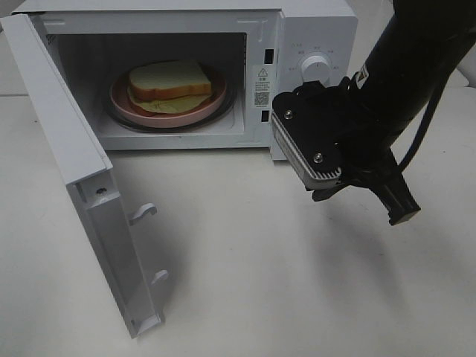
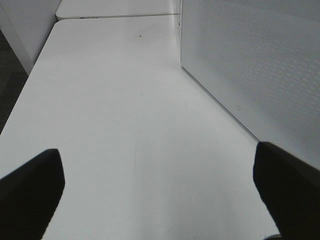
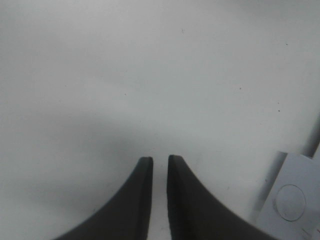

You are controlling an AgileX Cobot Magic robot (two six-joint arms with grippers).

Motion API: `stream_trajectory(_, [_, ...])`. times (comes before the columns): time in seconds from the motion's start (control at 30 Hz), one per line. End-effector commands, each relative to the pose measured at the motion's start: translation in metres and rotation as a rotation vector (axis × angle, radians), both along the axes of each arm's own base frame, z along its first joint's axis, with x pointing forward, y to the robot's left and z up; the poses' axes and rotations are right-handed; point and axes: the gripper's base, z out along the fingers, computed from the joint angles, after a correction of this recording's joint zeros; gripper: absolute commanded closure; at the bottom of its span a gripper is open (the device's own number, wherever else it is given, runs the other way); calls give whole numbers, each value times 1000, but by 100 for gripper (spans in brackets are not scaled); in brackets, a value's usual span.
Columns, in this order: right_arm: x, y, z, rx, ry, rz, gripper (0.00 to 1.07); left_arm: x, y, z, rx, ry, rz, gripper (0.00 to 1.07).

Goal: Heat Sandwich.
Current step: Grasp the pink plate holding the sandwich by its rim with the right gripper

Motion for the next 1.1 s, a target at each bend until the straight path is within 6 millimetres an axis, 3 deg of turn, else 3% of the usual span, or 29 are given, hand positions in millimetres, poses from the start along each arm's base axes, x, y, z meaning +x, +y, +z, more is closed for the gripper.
stream_trajectory(0.03, [4,0,4,5,-51,-11,67,-2,-1,0,-7,-26,7,10])
stream_trajectory(0.13, [5,1,4,23,-55,-57,42,-2,-1,0,-7,-26,7,10])
stream_trajectory(0.17, [5,1,4,23,-55,-57,42,-2,-1,0,-7,-26,7,10])
stream_trajectory(0.2, [6,1,5,35,-56,-96,25,-2,-1,0,-7,-26,7,10])
stream_trajectory(0.3, [8,2,5,64,-64,-178,6,-2,-1,0,-7,-26,7,10])
stream_trajectory(0.83, [18,3,9,64,-185,-145,8,-2,-1,0,-7,-26,7,10])
stream_trajectory(1.1, [33,24,9,69,-202,-111,9,-2,-1,0,-7,-26,7,10])
